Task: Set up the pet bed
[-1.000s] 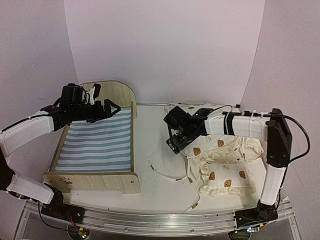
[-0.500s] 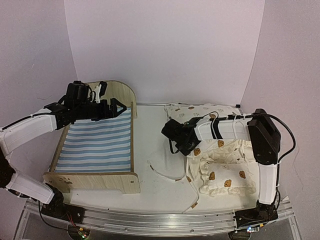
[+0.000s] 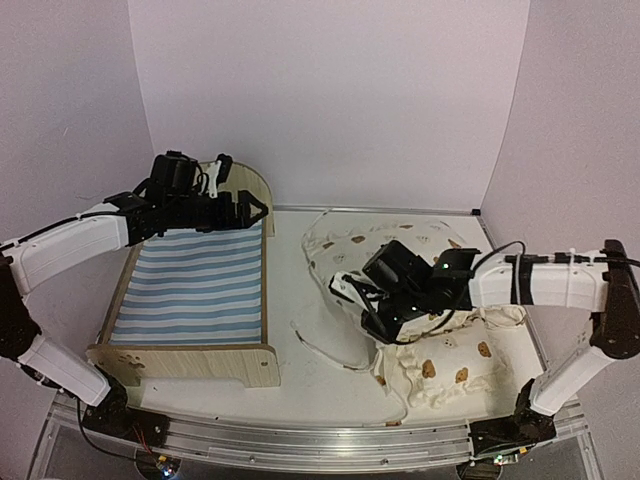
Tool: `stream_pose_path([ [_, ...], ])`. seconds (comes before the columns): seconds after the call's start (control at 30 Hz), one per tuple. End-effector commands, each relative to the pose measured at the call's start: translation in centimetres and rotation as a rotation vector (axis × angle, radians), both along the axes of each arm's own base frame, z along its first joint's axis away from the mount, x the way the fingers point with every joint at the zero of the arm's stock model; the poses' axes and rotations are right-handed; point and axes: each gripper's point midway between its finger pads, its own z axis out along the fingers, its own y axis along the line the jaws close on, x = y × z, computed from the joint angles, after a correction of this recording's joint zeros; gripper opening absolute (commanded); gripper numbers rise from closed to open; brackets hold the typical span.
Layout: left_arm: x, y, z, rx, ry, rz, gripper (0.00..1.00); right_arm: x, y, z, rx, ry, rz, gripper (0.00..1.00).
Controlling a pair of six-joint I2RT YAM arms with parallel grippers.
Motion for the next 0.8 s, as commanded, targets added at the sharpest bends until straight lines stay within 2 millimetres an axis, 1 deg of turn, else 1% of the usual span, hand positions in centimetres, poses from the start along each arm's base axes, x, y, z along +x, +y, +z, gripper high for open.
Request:
stream_pose_path([
  [0.0,0.0,-4.6,1.9,0.029,-0.077,-0.083,0.99,-9.1,3.7,1.7,0.238,0.227,0.314,0.0],
  [0.07,-0.1,-7.0,1.2,0.071,-0.078,-0.121,0.99,-10.4,3.3,1.4,0.275,0.282,0.308,0.0],
  [0.1,-0.1,-8.4,0.8,0.092,-0.078,-0.139,0.99,-10.7,3.0,1.2,0.288,0.297,0.294,0.0],
  [0.13,-0.2,-9.8,0.4,0.112,-0.08,-0.159,1.0,-10.9,2.7,0.9,0.3,0.306,0.279,0.03],
  [0.17,-0.4,-11.4,0.0,0.139,-0.086,-0.178,0.99,-10.9,2.3,0.8,0.309,0.298,0.255,0.1],
  [0.2,-0.3,-12.7,-0.6,0.177,-0.095,-0.185,0.99,-10.1,1.7,1.4,0.329,0.255,0.194,0.21],
  [0.23,-0.4,-14.2,-1.2,0.218,-0.105,-0.199,0.99,-8.4,0.9,1.5,0.319,0.182,0.105,0.36],
  [0.27,-0.6,-15.7,-1.9,0.267,-0.118,-0.21,0.99,-6.2,-0.6,2.9,0.341,0.084,-0.051,0.48],
  [0.3,-0.4,-16.9,-2.2,0.319,-0.138,-0.203,0.99,-4.5,-2.2,4.4,0.355,-0.015,-0.171,0.57],
  [0.33,-0.5,-18.3,-2.8,0.364,-0.153,-0.207,0.99,-2.9,-4.4,6.1,0.373,-0.116,-0.299,0.64],
  [0.37,-0.6,-19.5,-3.1,0.406,-0.165,-0.213,0.99,-1.9,-6.8,7.7,0.392,-0.203,-0.417,0.71],
  [0.4,-0.8,-20.8,-3.6,0.44,-0.174,-0.224,0.99,-1.4,-8.9,9.4,0.435,-0.276,-0.513,0.78],
  [0.43,-0.8,-21.9,-3.2,0.454,-0.188,-0.227,0.99,-1.2,-10.9,10.7,0.465,-0.337,-0.584,0.82],
  [0.47,-1.0,-22.9,-3.8,0.47,-0.189,-0.245,0.99,-1.1,-13.0,12.1,0.495,-0.403,-0.656,0.85],
  [0.5,-1.3,-24.0,-4.3,0.475,-0.191,-0.266,0.99,-1.2,-14.5,13.2,0.523,-0.444,-0.702,0.86],
  [0.57,-1.9,-25.8,-5.3,0.464,-0.179,-0.316,0.99,-1.5,-16.8,14.8,0.563,-0.506,-0.761,0.88],
  [0.6,-2.4,-26.8,-6.3,0.455,-0.161,-0.352,0.99,-1.6,-17.4,15.4,0.579,-0.522,-0.772,0.89],
  [0.67,-3.5,-28.5,-7.2,0.42,-0.133,-0.415,1.0,-1.8,-18.1,16.2,0.605,-0.536,-0.78,0.9],
  [0.77,-5.3,-30.4,-8.9,0.406,-0.104,-0.5,0.99,-1.9,-18.0,16.4,0.616,-0.527,-0.769,0.9],
])
